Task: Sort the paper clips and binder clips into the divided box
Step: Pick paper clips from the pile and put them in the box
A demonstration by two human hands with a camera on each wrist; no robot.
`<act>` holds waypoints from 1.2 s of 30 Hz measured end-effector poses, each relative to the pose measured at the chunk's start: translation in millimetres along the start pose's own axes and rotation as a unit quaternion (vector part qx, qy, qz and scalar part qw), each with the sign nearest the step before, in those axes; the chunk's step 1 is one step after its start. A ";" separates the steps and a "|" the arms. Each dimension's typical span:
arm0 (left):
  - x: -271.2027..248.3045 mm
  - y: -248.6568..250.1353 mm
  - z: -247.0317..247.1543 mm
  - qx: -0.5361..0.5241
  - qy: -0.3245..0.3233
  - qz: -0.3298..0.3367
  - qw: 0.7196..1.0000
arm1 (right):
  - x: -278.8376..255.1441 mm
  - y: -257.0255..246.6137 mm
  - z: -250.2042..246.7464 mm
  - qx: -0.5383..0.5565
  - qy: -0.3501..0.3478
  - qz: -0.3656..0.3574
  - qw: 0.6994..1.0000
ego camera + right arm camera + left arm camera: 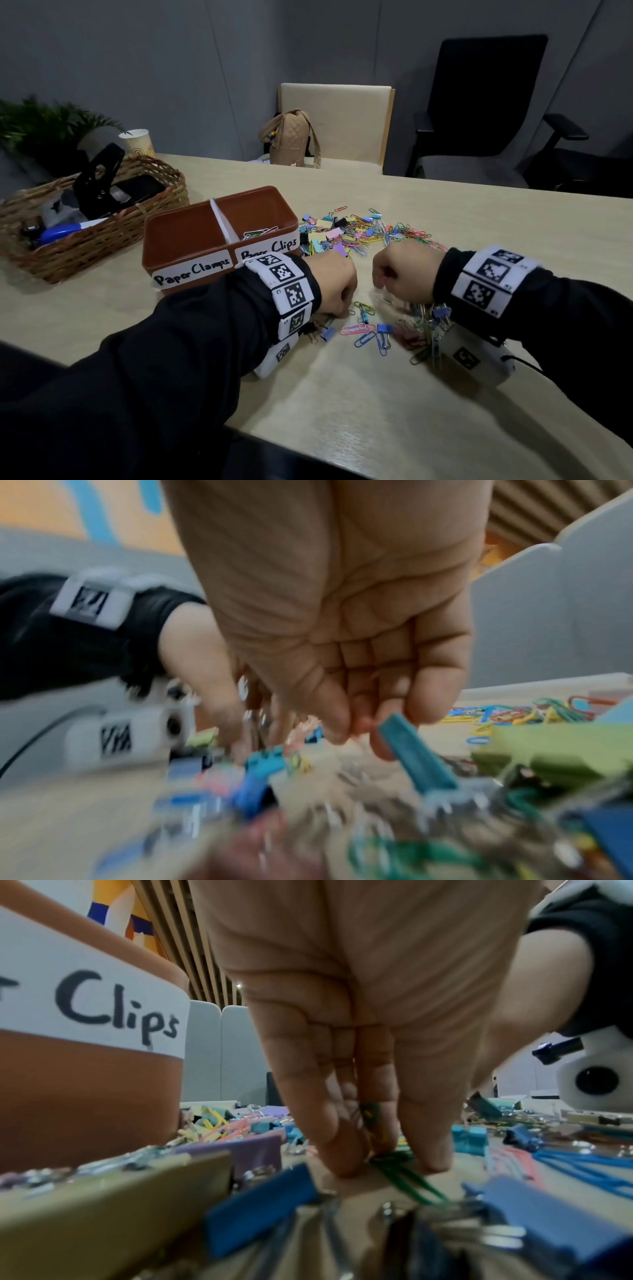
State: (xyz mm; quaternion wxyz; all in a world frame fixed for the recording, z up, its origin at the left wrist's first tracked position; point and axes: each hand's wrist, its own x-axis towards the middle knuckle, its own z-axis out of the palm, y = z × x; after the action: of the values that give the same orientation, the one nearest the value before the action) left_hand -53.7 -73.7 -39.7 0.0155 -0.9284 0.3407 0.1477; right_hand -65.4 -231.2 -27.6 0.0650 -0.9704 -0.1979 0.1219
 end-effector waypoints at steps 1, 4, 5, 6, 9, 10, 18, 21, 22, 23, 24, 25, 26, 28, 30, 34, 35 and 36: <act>-0.5 -1.3 0.0 -0.007 0.007 0.004 1.000 | -0.6 2.8 -4.5 0.030 0.010 0.009 0.999; -3.0 -5.9 -2.7 -0.052 0.032 -0.010 0.998 | -0.6 13.4 -11.1 0.082 0.000 0.031 0.996; -4.4 -8.5 -4.5 -0.080 0.040 -0.028 0.996 | -0.4 16.5 -11.4 0.106 -0.009 0.038 0.994; -6.2 -11.4 -6.8 -0.120 0.045 -0.048 0.991 | -0.1 18.3 -10.9 0.127 -0.016 0.046 0.991; -12.3 -16.1 -12.8 -0.222 0.042 -0.090 0.970 | 2.0 17.2 -7.0 0.147 -0.008 0.067 0.987; -13.2 -16.4 -14.7 -0.212 0.044 -0.101 0.971 | 2.7 14.7 -5.0 0.140 0.001 0.071 0.988; -13.8 -0.7 -1.0 0.002 0.009 -0.131 0.991 | 10.4 -8.5 7.5 -0.081 -0.040 0.077 0.993; -10.8 4.6 -1.8 0.049 -0.031 -0.115 0.992 | 9.6 -18.5 8.0 -0.104 -0.038 0.056 0.992; -9.2 5.6 -1.9 0.056 -0.032 -0.111 0.992 | 9.1 -21.7 9.0 -0.110 -0.035 0.048 0.992; -7.2 6.8 -1.6 0.062 -0.031 -0.108 0.992 | 8.6 -24.7 9.4 -0.114 -0.033 0.042 0.992; -5.5 8.5 -1.5 0.068 -0.030 -0.106 0.992 | 8.5 -27.0 10.1 -0.117 -0.034 0.036 0.992; -4.1 9.5 -0.9 0.072 -0.031 -0.105 0.991 | 8.7 -29.0 10.2 -0.121 -0.034 0.030 0.992; -2.6 10.3 -0.4 0.075 -0.033 -0.104 0.991 | 9.5 -30.2 10.7 -0.123 -0.035 0.025 0.992; -0.4 10.4 0.2 0.073 -0.044 -0.106 0.991 | 10.6 -30.5 10.5 -0.125 -0.036 0.018 0.991; -0.1 8.8 1.2 0.060 -0.058 -0.111 0.990 | 11.1 -29.6 12.2 -0.134 -0.041 0.014 0.990; -0.6 6.6 4.6 0.046 -0.086 -0.113 0.989 | 10.1 -25.4 14.7 -0.123 -0.055 0.022 0.991; -0.9 6.9 5.0 0.051 -0.089 -0.111 0.988 | 9.9 -23.2 12.8 -0.112 -0.053 0.025 0.992; -1.0 7.5 5.3 0.055 -0.091 -0.110 0.988 | 10.2 -20.1 10.8 -0.102 -0.048 0.024 0.993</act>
State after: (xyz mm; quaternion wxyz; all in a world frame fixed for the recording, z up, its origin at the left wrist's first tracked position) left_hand -60.6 -78.2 -43.9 0.1139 -0.9406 0.2413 0.2102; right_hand -66.5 -208.0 -36.7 -0.0467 -0.9695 -0.1893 0.1487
